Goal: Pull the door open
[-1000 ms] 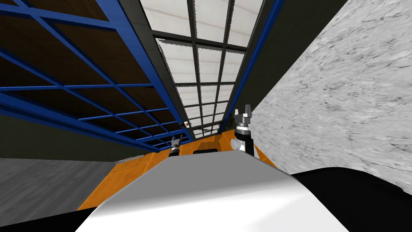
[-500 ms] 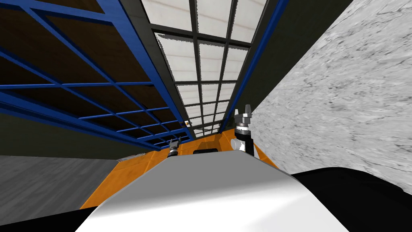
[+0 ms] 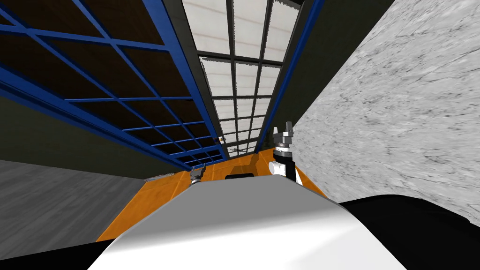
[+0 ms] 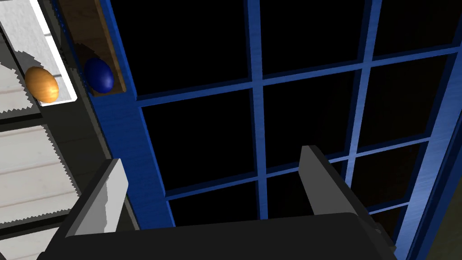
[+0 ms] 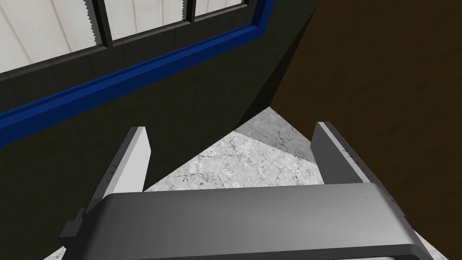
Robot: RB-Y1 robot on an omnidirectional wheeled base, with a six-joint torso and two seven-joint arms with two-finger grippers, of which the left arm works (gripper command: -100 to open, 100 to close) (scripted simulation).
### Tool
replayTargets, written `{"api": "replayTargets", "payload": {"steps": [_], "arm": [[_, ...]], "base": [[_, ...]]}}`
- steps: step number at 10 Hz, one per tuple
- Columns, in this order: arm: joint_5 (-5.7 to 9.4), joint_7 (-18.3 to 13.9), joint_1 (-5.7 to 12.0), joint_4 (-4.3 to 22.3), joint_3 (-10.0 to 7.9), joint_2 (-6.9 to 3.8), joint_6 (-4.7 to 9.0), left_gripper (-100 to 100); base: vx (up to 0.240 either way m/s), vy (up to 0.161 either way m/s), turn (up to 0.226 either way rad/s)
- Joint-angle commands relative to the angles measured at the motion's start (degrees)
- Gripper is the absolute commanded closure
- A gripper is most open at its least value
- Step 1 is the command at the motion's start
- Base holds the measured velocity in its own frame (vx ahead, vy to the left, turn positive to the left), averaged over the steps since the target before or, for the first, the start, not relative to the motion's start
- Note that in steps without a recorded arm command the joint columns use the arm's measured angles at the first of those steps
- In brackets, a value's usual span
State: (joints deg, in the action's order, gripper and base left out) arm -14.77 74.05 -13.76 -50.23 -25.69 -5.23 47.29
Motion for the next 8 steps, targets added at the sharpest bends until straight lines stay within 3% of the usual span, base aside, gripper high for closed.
{"api": "replayTargets", "payload": {"steps": [1, 5, 6, 8], "arm": [[0.70, 0.63, -1.40, -0.13, -1.72, -0.45, -1.11, -100], [2.53, 2.07, -2.75, 2.63, -5.84, -1.80, -1.67, -100], [2.53, 2.07, -2.75, 3.17, -5.84, -1.80, -1.67, -100], [3.73, 3.07, -3.12, 4.39, -8.43, -2.30, -2.01, -100]], "base": [[-0.164, 0.036, 0.004], [-0.169, 0.039, -0.012], [-0.113, 0.036, -0.016], [-0.122, 0.050, -0.050]]}}
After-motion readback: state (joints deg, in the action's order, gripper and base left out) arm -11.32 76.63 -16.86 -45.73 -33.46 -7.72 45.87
